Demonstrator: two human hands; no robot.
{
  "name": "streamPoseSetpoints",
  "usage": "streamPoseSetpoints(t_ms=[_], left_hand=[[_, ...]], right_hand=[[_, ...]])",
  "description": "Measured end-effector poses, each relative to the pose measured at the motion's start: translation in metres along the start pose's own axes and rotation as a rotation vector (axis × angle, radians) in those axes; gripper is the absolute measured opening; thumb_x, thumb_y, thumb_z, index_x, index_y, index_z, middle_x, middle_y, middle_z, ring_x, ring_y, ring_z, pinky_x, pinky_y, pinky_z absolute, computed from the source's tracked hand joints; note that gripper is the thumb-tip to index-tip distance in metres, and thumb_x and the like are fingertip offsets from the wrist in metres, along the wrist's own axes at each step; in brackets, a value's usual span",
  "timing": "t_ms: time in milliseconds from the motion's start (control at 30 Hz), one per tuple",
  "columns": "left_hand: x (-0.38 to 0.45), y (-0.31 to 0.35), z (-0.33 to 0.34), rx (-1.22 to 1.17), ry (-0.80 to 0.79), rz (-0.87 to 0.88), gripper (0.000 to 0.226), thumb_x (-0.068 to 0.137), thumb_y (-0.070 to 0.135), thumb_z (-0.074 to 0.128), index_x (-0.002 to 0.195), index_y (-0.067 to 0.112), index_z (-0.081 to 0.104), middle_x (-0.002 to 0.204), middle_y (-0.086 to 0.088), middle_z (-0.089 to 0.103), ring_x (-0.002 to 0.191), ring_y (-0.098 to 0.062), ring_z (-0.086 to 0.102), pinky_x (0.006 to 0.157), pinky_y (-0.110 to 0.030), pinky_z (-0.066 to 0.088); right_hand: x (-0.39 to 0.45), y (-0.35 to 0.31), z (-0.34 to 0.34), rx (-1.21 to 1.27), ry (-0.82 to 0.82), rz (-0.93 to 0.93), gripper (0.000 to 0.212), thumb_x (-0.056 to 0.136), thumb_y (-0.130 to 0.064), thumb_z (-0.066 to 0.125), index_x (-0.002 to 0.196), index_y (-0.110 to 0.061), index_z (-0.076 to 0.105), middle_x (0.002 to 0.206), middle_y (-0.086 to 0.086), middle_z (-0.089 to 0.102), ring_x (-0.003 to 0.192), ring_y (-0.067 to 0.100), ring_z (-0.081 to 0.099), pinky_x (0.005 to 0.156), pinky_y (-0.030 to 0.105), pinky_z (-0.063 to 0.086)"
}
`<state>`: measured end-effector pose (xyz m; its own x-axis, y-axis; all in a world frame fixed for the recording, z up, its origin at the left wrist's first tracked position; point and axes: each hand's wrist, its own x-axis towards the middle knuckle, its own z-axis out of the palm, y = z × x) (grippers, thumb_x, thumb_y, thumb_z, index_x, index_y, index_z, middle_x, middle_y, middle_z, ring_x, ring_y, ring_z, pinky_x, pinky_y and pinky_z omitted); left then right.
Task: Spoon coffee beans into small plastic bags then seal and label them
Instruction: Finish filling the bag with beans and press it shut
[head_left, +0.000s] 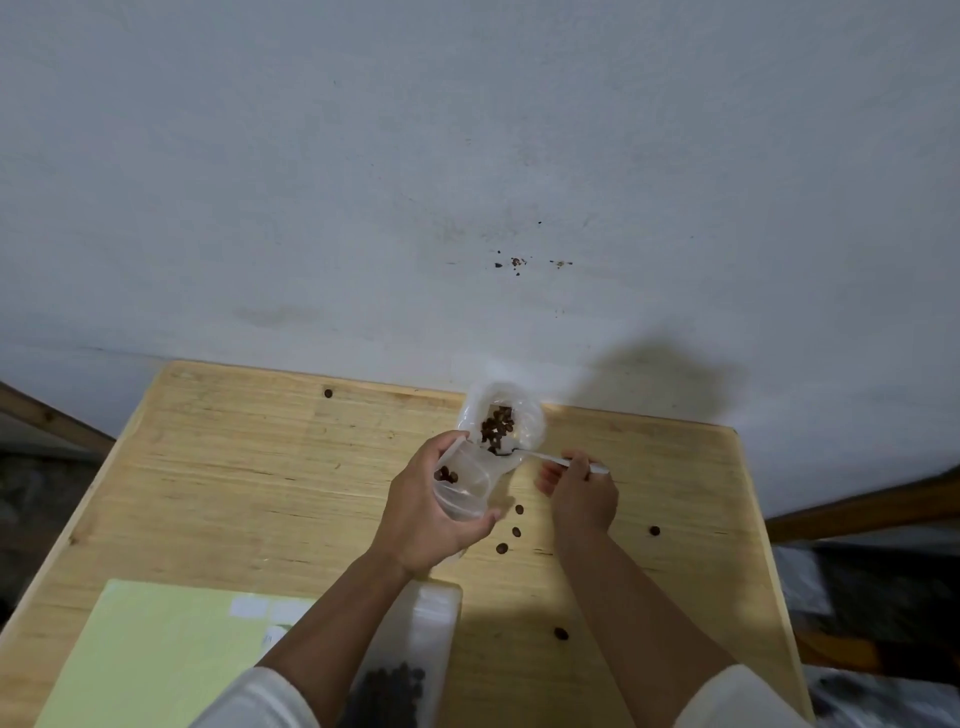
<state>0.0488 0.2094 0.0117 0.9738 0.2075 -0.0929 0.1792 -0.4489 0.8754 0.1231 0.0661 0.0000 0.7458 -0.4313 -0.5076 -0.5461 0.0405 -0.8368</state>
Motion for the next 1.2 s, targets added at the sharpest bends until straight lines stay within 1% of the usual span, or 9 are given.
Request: streamPoseSetpoints(t_ms=[167,267,433,667,800,900,967,1033,1200], left_hand=[[0.004,-0.006,-0.005,0.008,0.041,-0.025,0.091,0.052,0.050,0.083,0.129,0.031,0.038,0.122,0.024,0.044,0.113,0.003,0.042,0.086,0.006,0.026],[0.006,-0.007,-0.007,0.001,0.063,-0.045,0.089,0.056,0.036,0.089,0.130,0.027,0.039,0.119,0.025,0.041,0.112,0.003,0.040,0.081,0.009,0.023],[0.007,-0.005,-0.007,0.005,0.069,-0.065,0.093,0.055,0.041,0.088,0.133,0.023,0.041,0.120,0.019,0.043,0.110,0.002,0.041,0.078,0.007,0.027],[0.009,-0.004,-0.007,-0.002,0.074,-0.075,0.093,0.057,0.038,0.086,0.136,0.022,0.039,0.123,0.018,0.042,0.112,0.003,0.039,0.081,0.001,0.026],[0.008,-0.001,-0.007,-0.004,0.078,-0.073,0.097,0.056,0.042,0.086,0.137,0.021,0.038,0.122,0.018,0.040,0.112,0.002,0.038,0.082,-0.002,0.028],[0.007,0.001,-0.007,-0.009,0.073,-0.080,0.104,0.050,0.054,0.085,0.137,0.022,0.038,0.123,0.019,0.040,0.111,0.002,0.039,0.086,-0.007,0.030],[0.005,0.002,-0.007,-0.029,0.082,-0.079,0.107,0.044,0.065,0.077,0.136,0.024,0.039,0.124,0.021,0.041,0.112,0.004,0.040,0.081,0.003,0.027],[0.003,0.000,-0.008,-0.044,0.082,-0.088,0.104,0.047,0.059,0.082,0.136,0.024,0.039,0.124,0.020,0.042,0.112,0.004,0.040,0.078,0.006,0.026],[-0.004,-0.002,-0.009,-0.050,0.080,-0.071,0.096,0.054,0.049,0.084,0.135,0.024,0.039,0.124,0.020,0.044,0.114,0.003,0.041,0.082,0.002,0.028]], right_hand=[[0.005,-0.003,0.002,0.247,-0.109,0.166,0.022,0.099,-0.012,0.040,0.097,0.000,0.059,0.079,0.016,0.065,0.063,0.018,0.064,0.043,0.018,0.051],[0.006,-0.008,-0.002,0.263,-0.134,0.138,0.023,0.099,-0.014,0.040,0.094,-0.003,0.059,0.078,0.014,0.066,0.055,0.012,0.065,0.043,0.019,0.051],[0.004,-0.030,-0.014,0.212,-0.143,0.032,0.027,0.100,-0.017,0.038,0.086,-0.007,0.060,0.072,0.010,0.066,0.055,0.013,0.064,0.040,0.020,0.048],[-0.019,-0.068,-0.026,0.124,-0.277,-0.228,0.031,0.098,-0.017,0.038,0.077,-0.012,0.059,0.065,0.009,0.062,0.052,0.013,0.058,0.038,0.021,0.041],[-0.038,-0.072,-0.026,-0.073,-0.382,-0.545,0.030,0.100,-0.014,0.037,0.079,-0.015,0.060,0.062,0.004,0.061,0.054,0.009,0.057,0.042,0.023,0.044],[-0.044,-0.068,-0.024,-0.191,-0.332,-0.778,0.029,0.099,-0.015,0.038,0.078,-0.024,0.058,0.060,-0.004,0.060,0.052,0.004,0.057,0.049,0.025,0.048],[-0.042,-0.063,-0.023,-0.171,-0.205,-0.745,0.029,0.098,-0.018,0.038,0.077,-0.025,0.057,0.059,-0.004,0.061,0.048,0.006,0.057,0.052,0.033,0.051],[-0.037,-0.055,-0.021,-0.180,-0.088,-0.624,0.031,0.098,-0.018,0.039,0.074,-0.020,0.057,0.059,-0.004,0.063,0.043,0.009,0.056,0.055,0.037,0.053],[-0.028,-0.025,-0.013,-0.351,-0.045,-0.413,0.031,0.095,-0.015,0.037,0.078,-0.007,0.061,0.064,-0.002,0.066,0.050,0.018,0.063,0.063,0.035,0.055]])
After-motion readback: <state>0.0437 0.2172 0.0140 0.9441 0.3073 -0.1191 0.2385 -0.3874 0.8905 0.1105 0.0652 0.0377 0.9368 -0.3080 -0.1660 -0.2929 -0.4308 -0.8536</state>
